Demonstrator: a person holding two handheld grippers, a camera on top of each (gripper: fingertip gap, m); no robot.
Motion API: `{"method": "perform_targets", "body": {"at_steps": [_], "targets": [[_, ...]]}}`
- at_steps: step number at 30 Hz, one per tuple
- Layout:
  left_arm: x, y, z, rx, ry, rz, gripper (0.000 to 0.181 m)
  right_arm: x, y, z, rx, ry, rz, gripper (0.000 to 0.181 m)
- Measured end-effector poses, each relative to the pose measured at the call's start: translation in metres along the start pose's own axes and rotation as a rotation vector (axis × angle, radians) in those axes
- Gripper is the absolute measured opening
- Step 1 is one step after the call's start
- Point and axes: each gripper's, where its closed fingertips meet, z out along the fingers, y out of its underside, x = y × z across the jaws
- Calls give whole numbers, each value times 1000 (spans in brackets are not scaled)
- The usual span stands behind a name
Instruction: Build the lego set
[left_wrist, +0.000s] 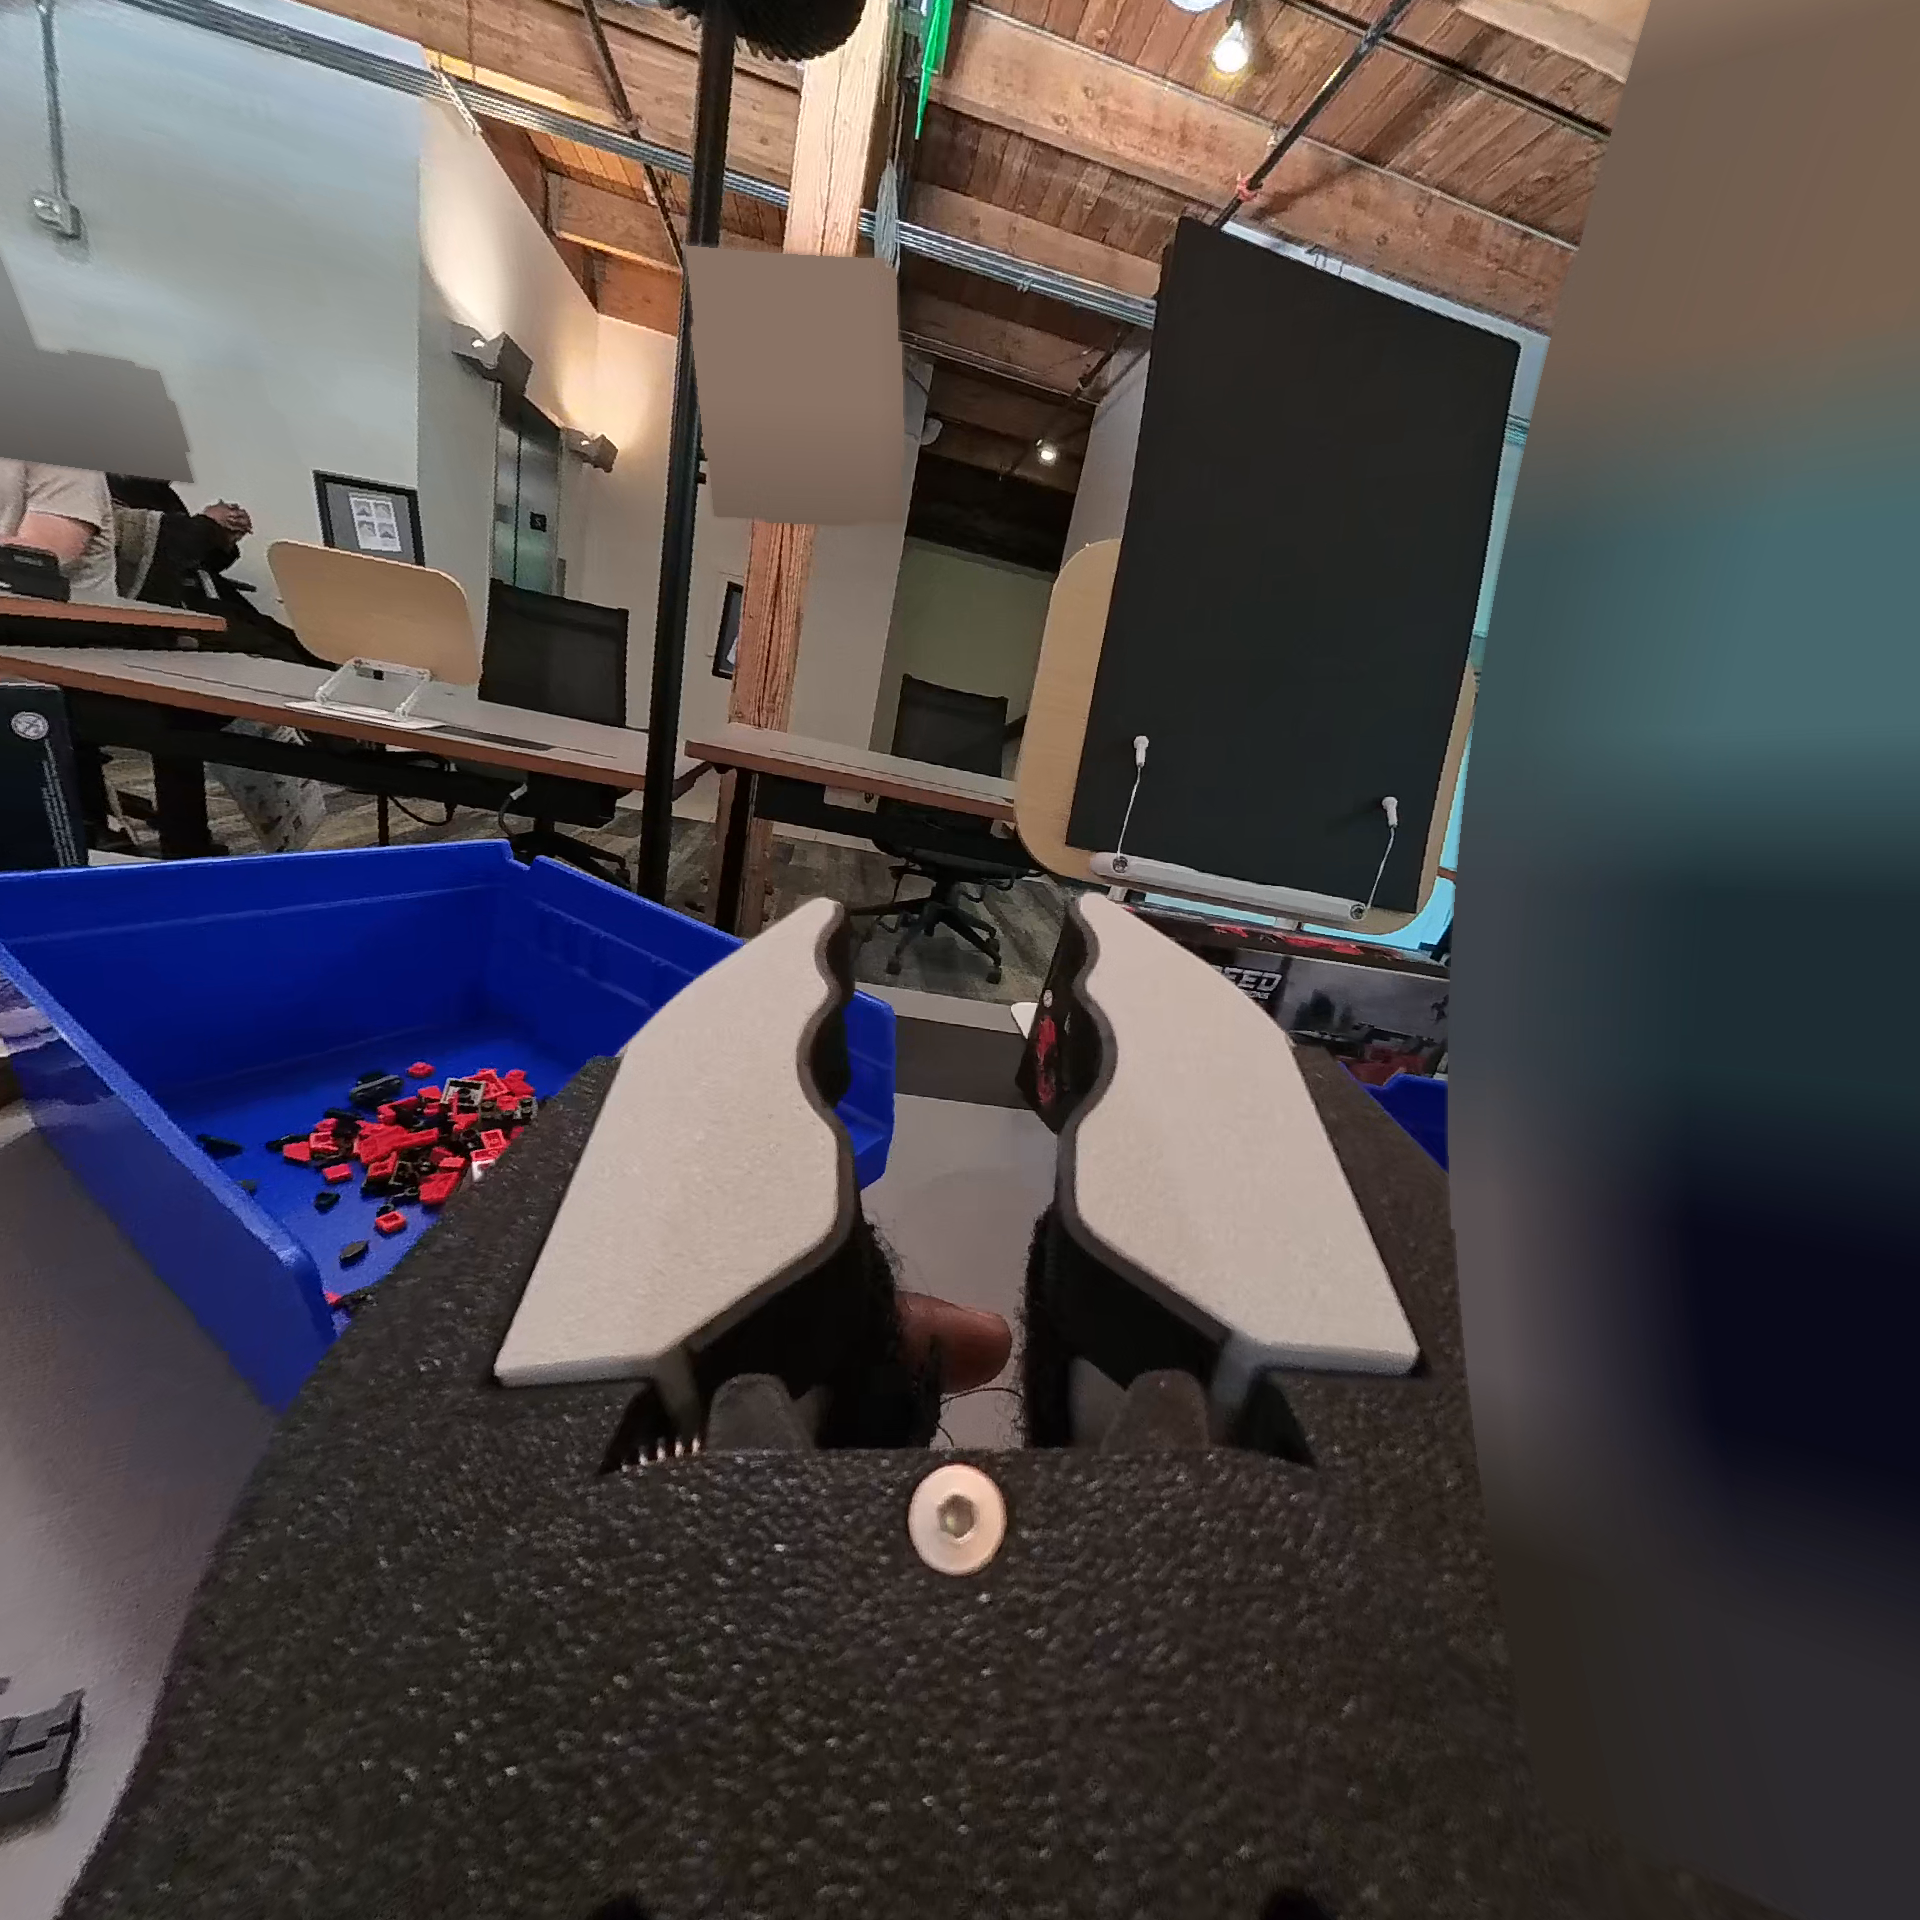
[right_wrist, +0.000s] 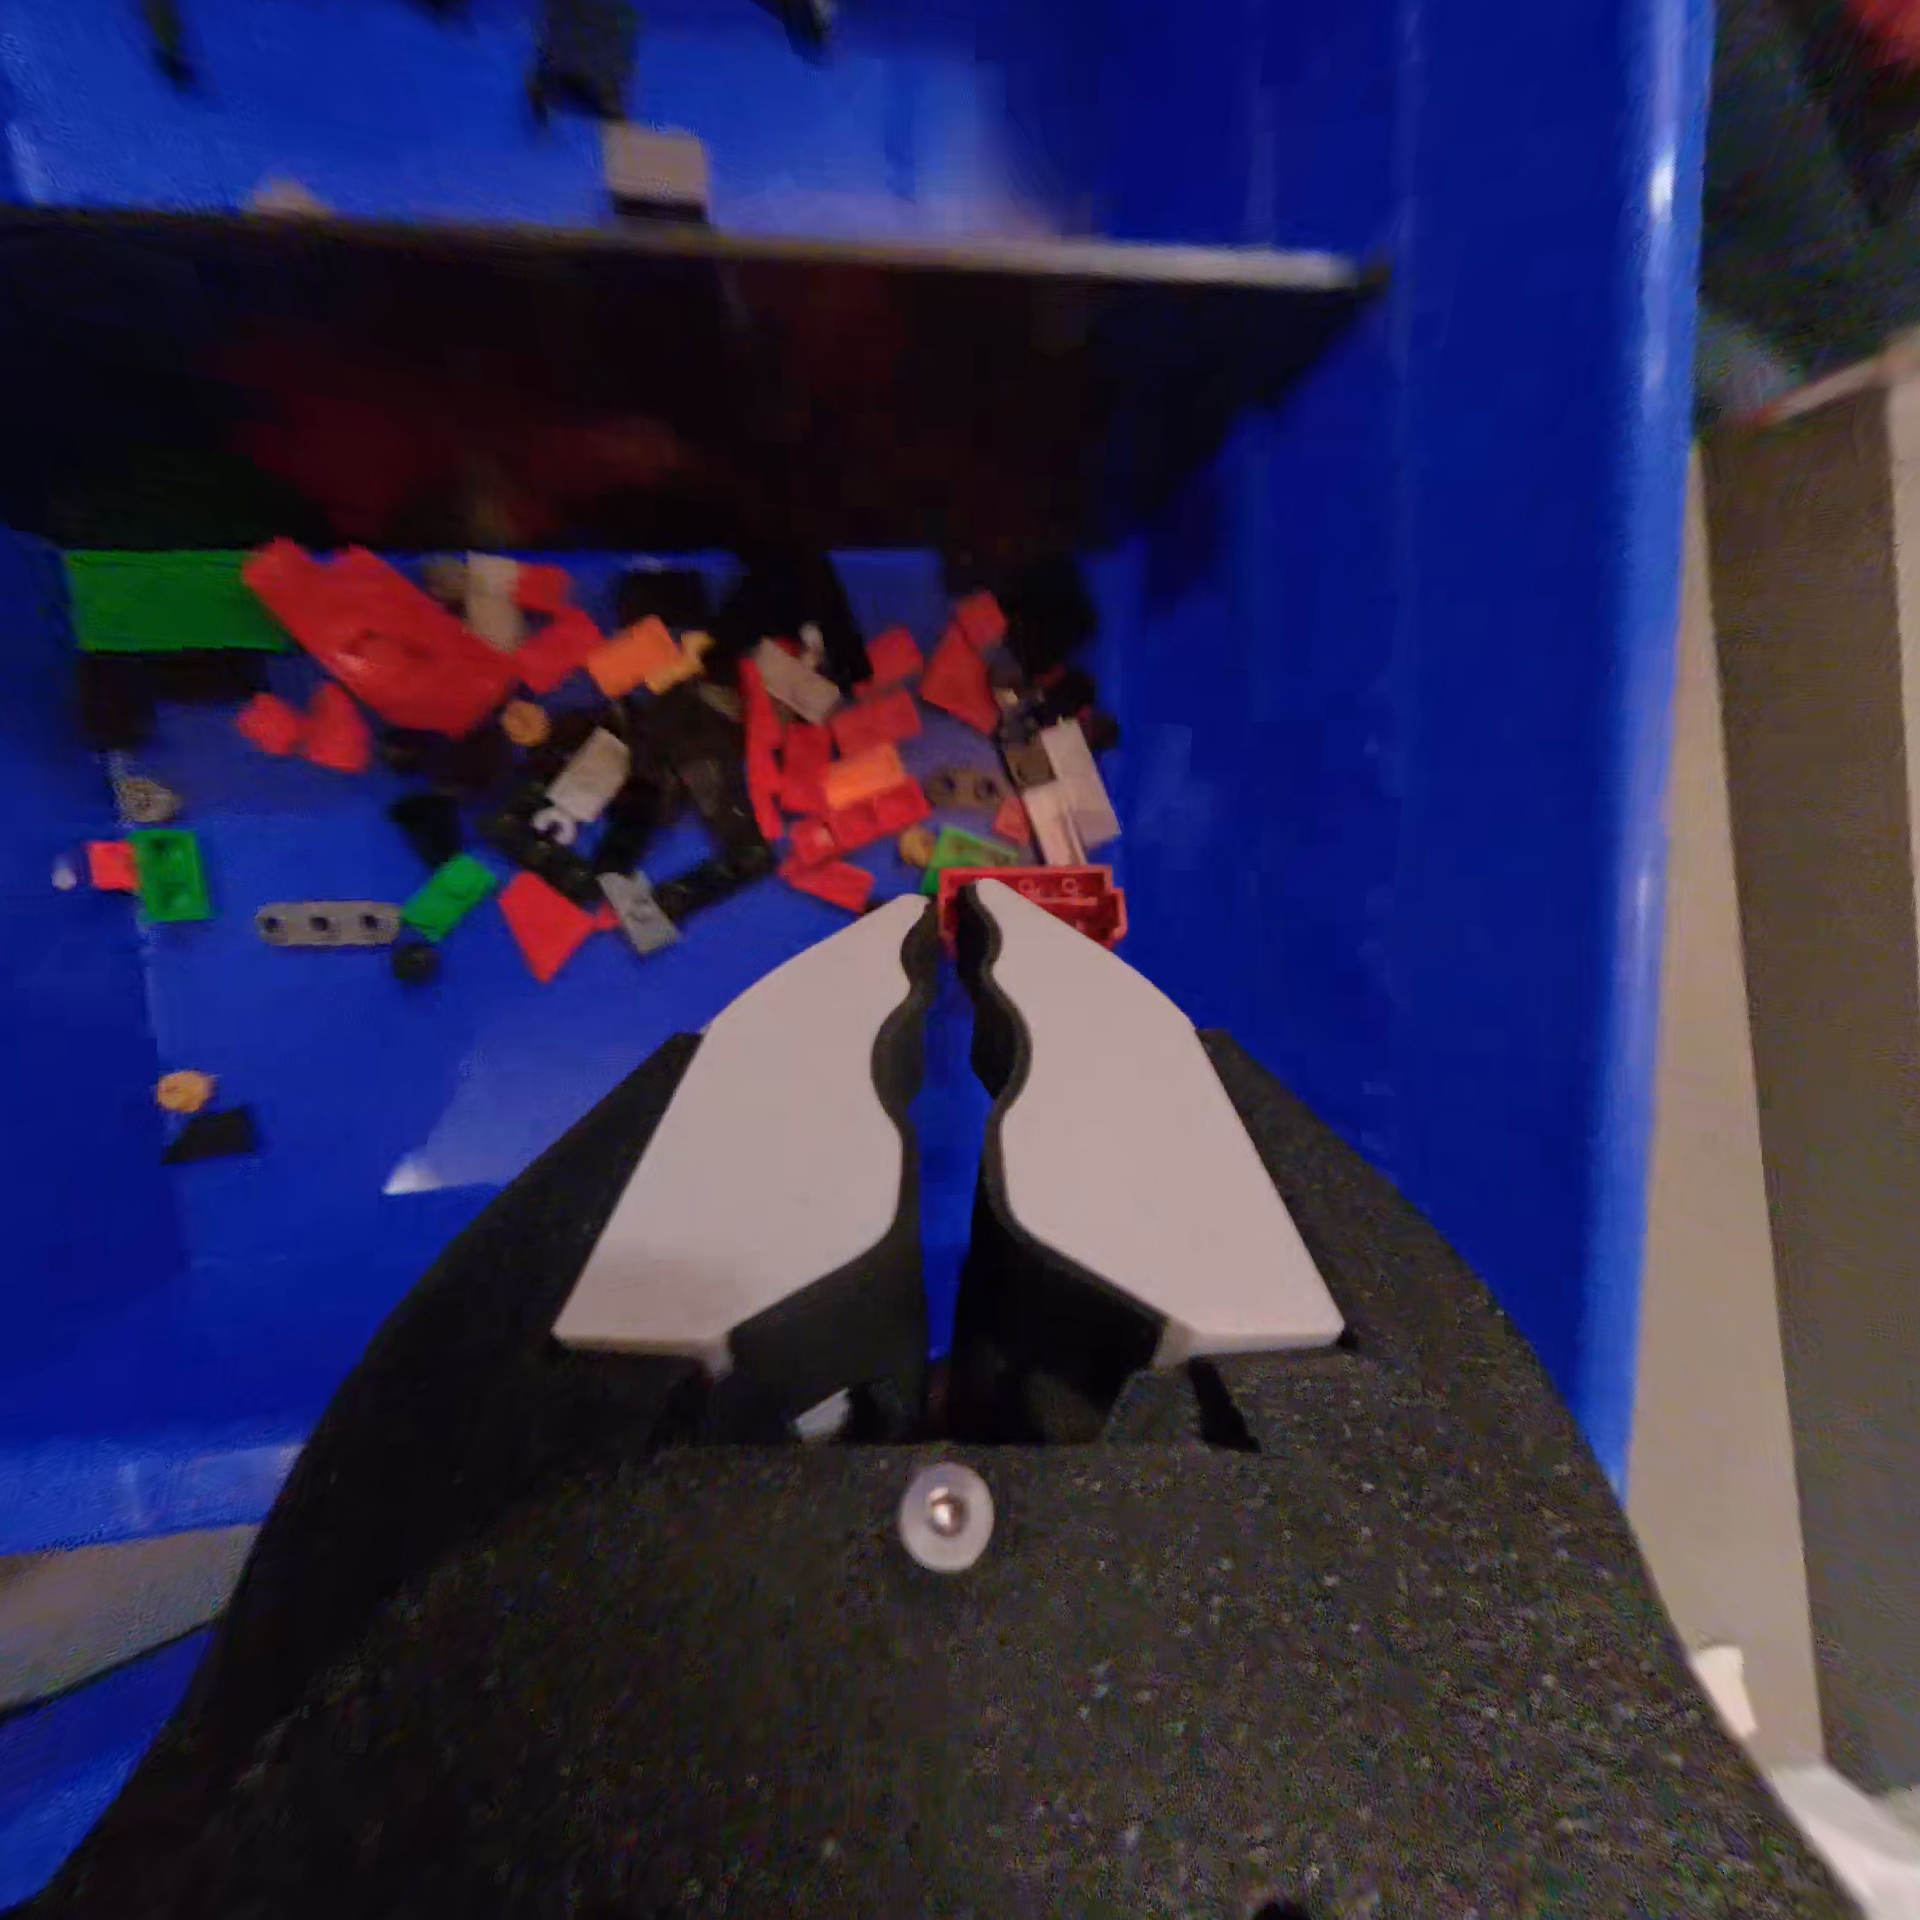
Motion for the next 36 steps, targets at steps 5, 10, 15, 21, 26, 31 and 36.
{"method": "perform_targets", "body": {"at_steps": [5, 10, 15, 21, 26, 31, 36], "targets": [[3, 2, 1, -12, 9, 12, 38, -4, -7, -1, 55, -24, 15, 15], [6, 1, 1, -14, 18, 28, 38, -30, -25, -2, 152, -139, -115, 17], [8, 4, 0, -35, 24, 20, 38, -43, -12, 13, 31, -117, -306, 26], [13, -6, -15, -107, 51, 38, 38, -43, -7, 15, 0, -195, -211, 18], [13, -17, -50, -182, 71, 17, 41, -44, -7, 15, 11, -209, -220, 18], [7, -21, -87, -252, 52, 110, 41, -45, -7, 15, 21, -215, -207, 18], [4, -21, -109, -301, 54, 177, 41, -44, -7, 15, 31, -227, -187, 18]]}}
